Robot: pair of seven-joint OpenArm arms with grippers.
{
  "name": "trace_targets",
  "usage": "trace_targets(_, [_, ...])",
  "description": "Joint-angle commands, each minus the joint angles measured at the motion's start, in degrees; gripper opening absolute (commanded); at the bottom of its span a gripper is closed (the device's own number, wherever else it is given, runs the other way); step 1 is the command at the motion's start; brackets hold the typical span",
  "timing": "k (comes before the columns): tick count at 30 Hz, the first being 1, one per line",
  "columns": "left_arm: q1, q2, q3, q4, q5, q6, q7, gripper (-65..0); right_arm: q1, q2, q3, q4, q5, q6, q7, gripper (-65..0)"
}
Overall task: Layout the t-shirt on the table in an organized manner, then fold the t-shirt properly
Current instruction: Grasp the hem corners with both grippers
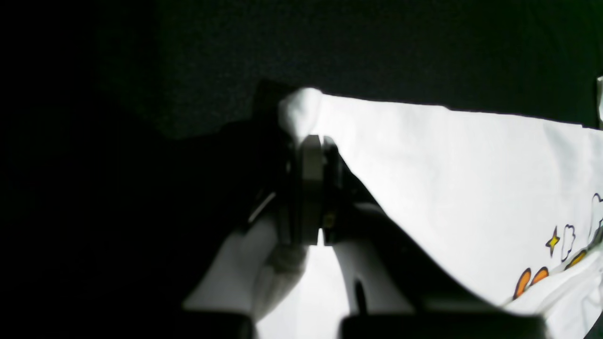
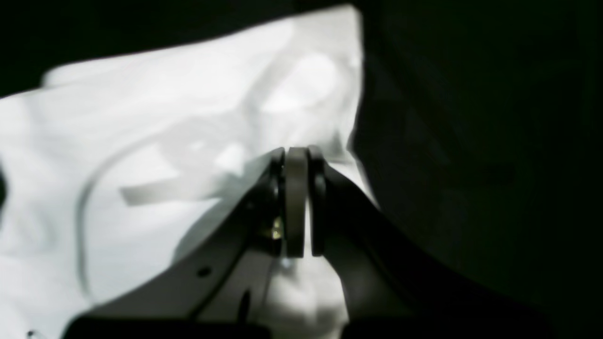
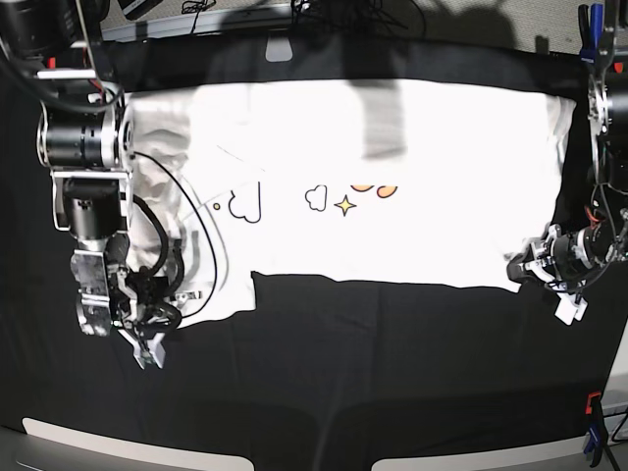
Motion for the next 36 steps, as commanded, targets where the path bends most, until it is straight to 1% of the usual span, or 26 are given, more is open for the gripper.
trace_targets(1, [-1.6,-0.94,-0.26,0.7,-0.76,-0.52,-0.94,-65.0,3.08,0.33,-0.02,0.9,0.37,0.48,0.26,-65.0])
trace_targets(5, [-1.6,-0.94,-0.26,0.7,-0.76,-0.52,-0.9,-65.0,4.35,0.33,-0.02,1.01,1.01,2.36,-1.53,-65.0])
trace_targets(8, [-1.6,-0.96,-0.26,0.7,-1.33,-0.52,0.59,-65.0,4.26,0.33,-0.02,1.27,2.03,4.57,-1.99,-65.0])
trace_targets(11, [-1.6,-0.96,-0.28,0.7,-2.32,-0.52,0.79,-65.0,4.31,0.85,-0.02,1.27,1.62,4.72,0.07,-65.0])
trace_targets(14, [-1.6,-0.96,-0.28,0.74,-2.29,-0.52,0.81,-65.0,4.5,2.49,-0.02,1.25,1.6,4.28,2.75,-65.0])
trace_targets(15, [-1.6,-0.96,-0.28,0.74,-2.27,-0.52,0.85,-65.0,4.48,3.21,-0.02,1.25,1.6,4.31,5.05,-59.9])
trace_targets(17, [-1.6,-0.96,-0.26,0.74,-2.27,-0.52,1.51,-65.0,3.96,4.7,-0.02,1.25,1.62,4.26,10.34,-43.4])
trace_targets(18, [-1.6,-0.98,-0.26,0.74,-2.27,-0.52,1.7,-65.0,3.78,5.25,-0.02,1.25,1.64,4.22,12.85,-37.6])
trace_targets(19, [-1.6,-0.96,-0.26,0.74,-2.29,-0.52,1.75,-65.0,3.39,5.68,-0.02,1.22,1.66,3.87,14.64,-34.2])
trace_targets(20, [-1.6,-0.96,-0.26,0.74,-2.27,-0.52,1.75,-65.0,2.99,5.95,-0.02,1.22,1.62,3.78,15.87,-33.2])
trace_targets(22, [-1.6,-0.96,-0.26,0.74,-2.29,-0.52,1.88,-65.0,2.16,6.03,-0.02,1.2,1.62,3.56,16.41,-33.3])
trace_targets(28, [-1.6,-0.98,-0.26,0.74,-2.27,-0.52,1.97,-65.0,-1.16,4.72,-0.02,1.2,1.62,2.58,16.2,-33.4])
trace_targets(29, [-1.6,-0.96,-0.26,0.74,-2.29,-0.52,2.1,-65.0,-1.79,4.68,-0.02,1.2,1.62,1.86,16.37,-33.4])
trace_targets(32, [-1.6,-0.96,-0.26,0.74,-2.29,-0.52,2.8,-65.0,-3.54,5.14,-0.02,1.18,1.49,-1.7,17.31,-33.4])
trace_targets(36, [-1.6,-0.96,-0.26,0.74,-2.29,-0.52,3.1,-65.0,-5.05,5.53,-0.02,1.18,1.46,-1.6,16.7,-33.4])
